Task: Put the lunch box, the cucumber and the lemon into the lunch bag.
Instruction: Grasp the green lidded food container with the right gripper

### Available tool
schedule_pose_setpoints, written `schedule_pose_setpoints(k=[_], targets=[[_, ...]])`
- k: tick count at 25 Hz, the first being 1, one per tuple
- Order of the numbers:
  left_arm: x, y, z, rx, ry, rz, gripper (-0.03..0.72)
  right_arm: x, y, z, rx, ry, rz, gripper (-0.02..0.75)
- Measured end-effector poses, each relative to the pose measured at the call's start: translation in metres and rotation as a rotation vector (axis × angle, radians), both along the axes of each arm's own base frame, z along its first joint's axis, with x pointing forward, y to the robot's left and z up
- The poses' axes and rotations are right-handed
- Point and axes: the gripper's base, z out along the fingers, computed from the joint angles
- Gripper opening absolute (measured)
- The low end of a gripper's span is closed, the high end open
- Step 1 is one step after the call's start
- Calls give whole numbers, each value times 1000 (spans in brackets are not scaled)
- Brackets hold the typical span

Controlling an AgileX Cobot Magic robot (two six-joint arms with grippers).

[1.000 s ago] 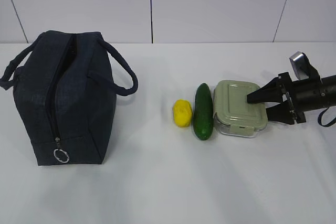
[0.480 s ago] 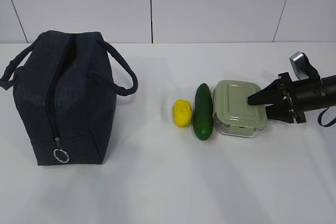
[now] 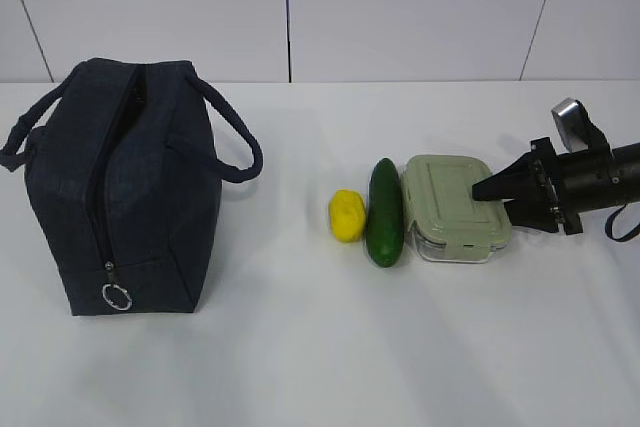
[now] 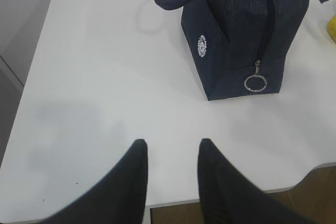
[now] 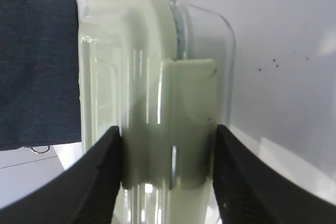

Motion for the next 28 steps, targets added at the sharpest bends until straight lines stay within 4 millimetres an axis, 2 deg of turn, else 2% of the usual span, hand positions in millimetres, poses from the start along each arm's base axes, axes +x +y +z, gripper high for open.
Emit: schedule_pose_setpoints(k=[28], targets=[[0, 0, 0, 0, 0, 0, 239, 0, 0, 0, 10, 22, -14, 383]])
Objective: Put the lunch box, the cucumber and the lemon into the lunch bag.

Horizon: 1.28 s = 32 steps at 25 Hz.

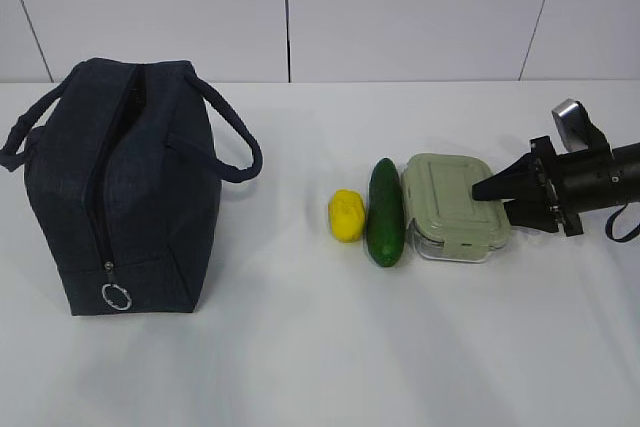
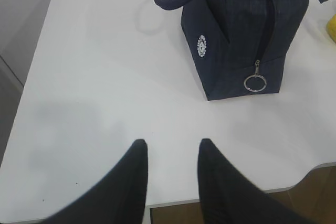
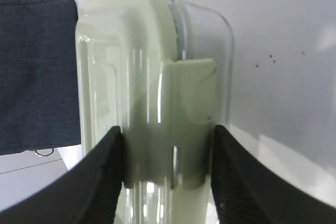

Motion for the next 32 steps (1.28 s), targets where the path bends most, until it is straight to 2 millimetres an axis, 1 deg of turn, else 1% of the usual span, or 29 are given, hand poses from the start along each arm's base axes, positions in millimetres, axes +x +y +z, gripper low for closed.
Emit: schedule_pose_setpoints(k=[10, 22, 32], targets=[[0, 0, 0, 0, 0, 0, 239, -2, 0, 2, -18, 17, 13, 382], [0, 0, 0, 0, 0, 0, 239, -2, 0, 3, 2, 75, -21, 379], [0, 0, 0, 0, 0, 0, 239, -2, 0, 5, 2, 91, -24, 379]])
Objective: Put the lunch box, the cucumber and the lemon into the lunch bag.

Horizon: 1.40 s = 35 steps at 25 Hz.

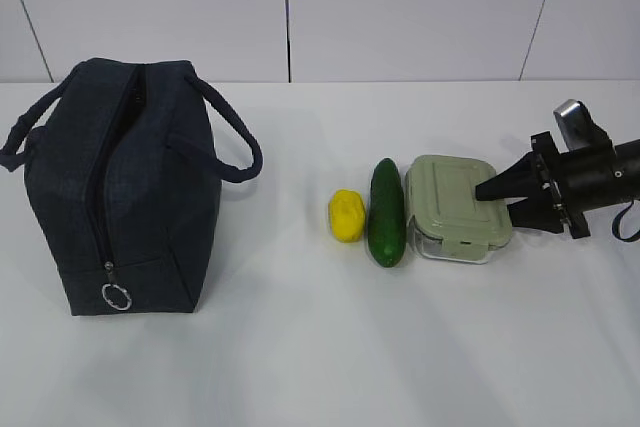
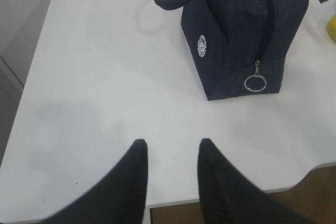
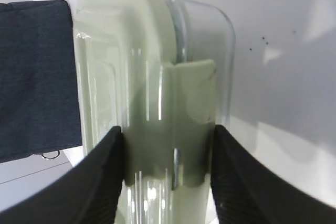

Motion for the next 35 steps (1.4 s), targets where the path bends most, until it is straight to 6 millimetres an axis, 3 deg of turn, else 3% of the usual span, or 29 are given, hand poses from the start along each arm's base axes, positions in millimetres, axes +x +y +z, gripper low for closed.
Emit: schedule_pose_setpoints(k=[14, 30, 35], targets=[[0, 0, 0, 0, 0, 0, 239, -1, -2, 24, -69, -32, 5, 379], [0, 0, 0, 0, 0, 0, 239, -2, -2, 26, -72, -26, 3, 375], [0, 0, 0, 1, -2, 1, 239, -2, -2, 41, -86, -56, 2, 374]])
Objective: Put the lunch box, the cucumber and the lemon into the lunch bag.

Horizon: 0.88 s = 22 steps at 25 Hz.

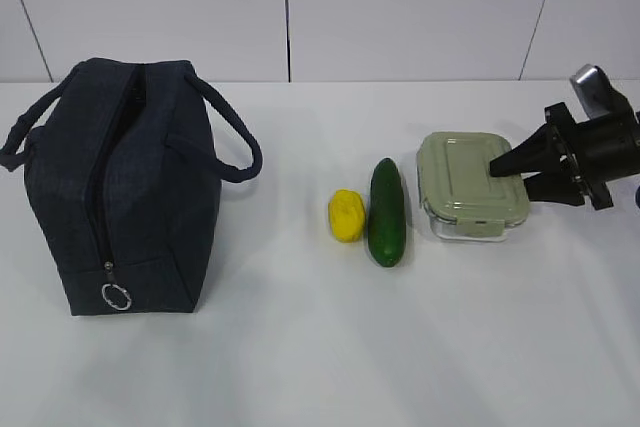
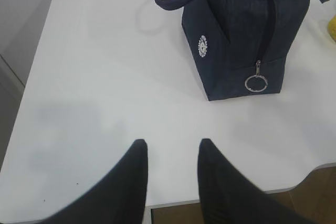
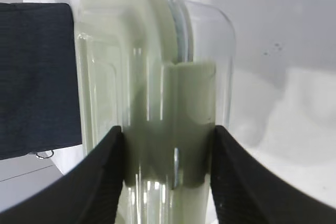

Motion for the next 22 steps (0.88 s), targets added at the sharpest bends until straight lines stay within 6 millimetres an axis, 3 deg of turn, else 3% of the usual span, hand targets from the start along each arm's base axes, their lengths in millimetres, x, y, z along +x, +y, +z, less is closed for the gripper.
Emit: schedule_pose_setpoints(k=[6, 11, 17, 22], targets=[[1, 1, 4, 8, -12, 6, 235, -2, 0, 22, -10, -24, -17, 374], [4, 2, 32, 22, -52, 18, 233, -4, 1, 39, -11, -40, -32, 374], [42, -4, 58, -30, 67, -16, 233, -7, 13, 60, -22, -78, -14, 374], [90, -15, 71, -138, 197, -61, 233, -11, 26, 83, -15, -117, 0, 374]])
